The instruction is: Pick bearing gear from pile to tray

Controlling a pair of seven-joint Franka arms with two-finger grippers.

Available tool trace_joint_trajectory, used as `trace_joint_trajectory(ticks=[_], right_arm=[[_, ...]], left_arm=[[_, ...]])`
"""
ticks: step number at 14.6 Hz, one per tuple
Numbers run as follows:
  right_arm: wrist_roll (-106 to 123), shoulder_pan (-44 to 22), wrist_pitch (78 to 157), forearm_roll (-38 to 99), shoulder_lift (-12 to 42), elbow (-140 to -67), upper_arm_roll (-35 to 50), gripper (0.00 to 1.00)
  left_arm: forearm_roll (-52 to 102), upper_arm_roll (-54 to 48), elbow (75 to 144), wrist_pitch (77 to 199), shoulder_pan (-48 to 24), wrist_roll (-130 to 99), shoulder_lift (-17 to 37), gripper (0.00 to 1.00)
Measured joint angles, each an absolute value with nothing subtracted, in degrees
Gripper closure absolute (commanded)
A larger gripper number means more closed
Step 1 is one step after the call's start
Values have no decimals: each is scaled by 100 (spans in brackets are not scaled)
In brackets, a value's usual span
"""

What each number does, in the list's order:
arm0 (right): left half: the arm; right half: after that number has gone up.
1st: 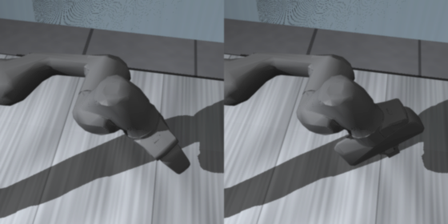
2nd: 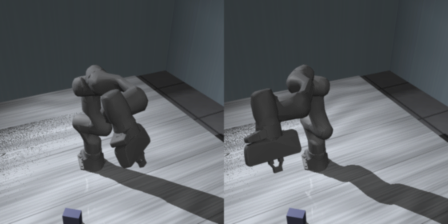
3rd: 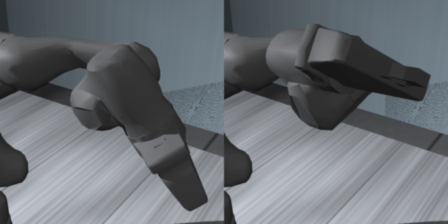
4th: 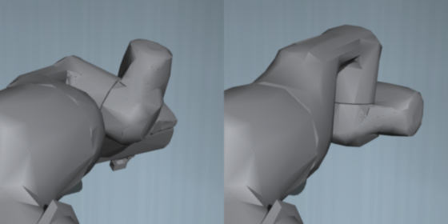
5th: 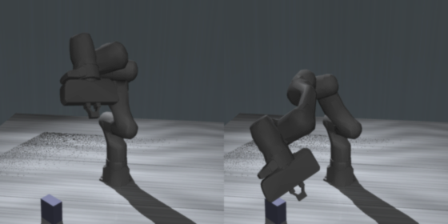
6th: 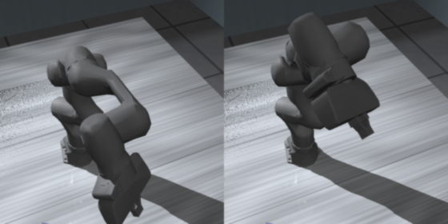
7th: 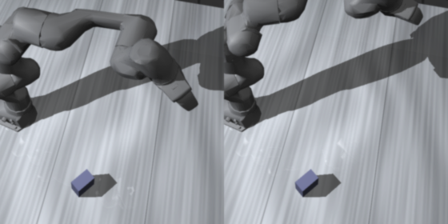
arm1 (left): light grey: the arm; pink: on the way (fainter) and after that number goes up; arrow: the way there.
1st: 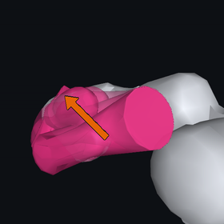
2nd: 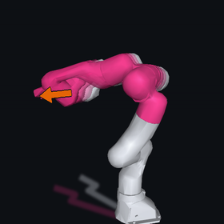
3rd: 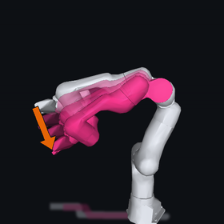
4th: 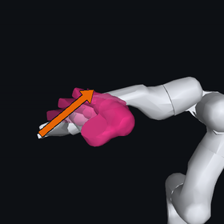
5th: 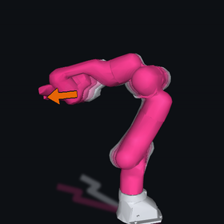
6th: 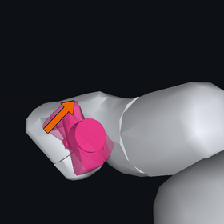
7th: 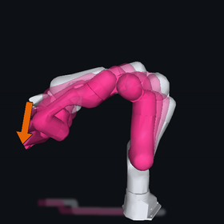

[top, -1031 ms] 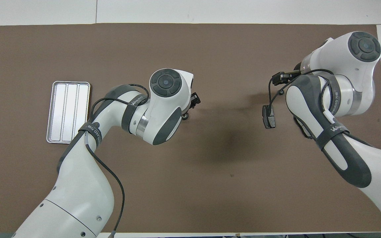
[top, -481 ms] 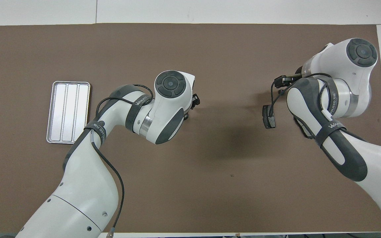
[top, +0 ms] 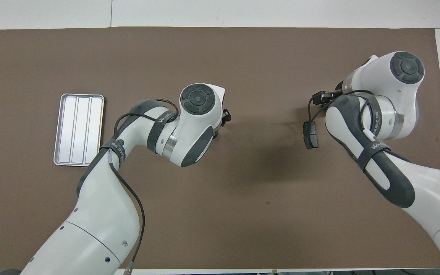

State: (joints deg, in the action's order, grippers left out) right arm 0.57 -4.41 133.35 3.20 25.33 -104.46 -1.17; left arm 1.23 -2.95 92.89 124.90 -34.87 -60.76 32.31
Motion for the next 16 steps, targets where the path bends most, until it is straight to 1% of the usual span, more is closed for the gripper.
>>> trace_joint_trajectory(ticks=[2,3,4,5,8,10,11,12,14,16], right_arm=[[57,-442,13336,320,2557,-10452,-115,16],[57,-443,13336,320,2563,-10457,-113,23],[57,-444,13336,320,2566,-10462,-112,25],[57,-446,13336,320,2568,-10467,-112,26],[57,-456,13359,320,2580,-10502,-112,26],[57,-467,13532,320,2619,-10554,-112,27],[57,-469,13604,320,2638,-10582,-112,33],[57,-468,13625,318,2638,-10588,-120,43],[58,-467,13626,317,2633,-10588,-127,71],[57,-475,13626,320,2605,-10585,-118,92]], left_arm=[[120,-296,9290,12490,-3513,-6085,3231,54],[118,-295,9291,12490,-3518,-6085,3232,71],[117,-295,9292,12490,-3521,-6086,3232,84],[115,-294,9294,12490,-3521,-6088,3231,100],[85,-294,9292,12490,-3525,-6088,3224,100],[24,-294,9288,12477,-3538,-6088,3224,100],[2,-291,9274,12417,-3541,-6088,3224,100],[-12,-277,9240,12278,-3541,-6090,3223,100],[-20,-211,9126,12077,-3518,-6095,3193,100],[-29,-148,9020,11877,-3352,-6099,3012,100]])
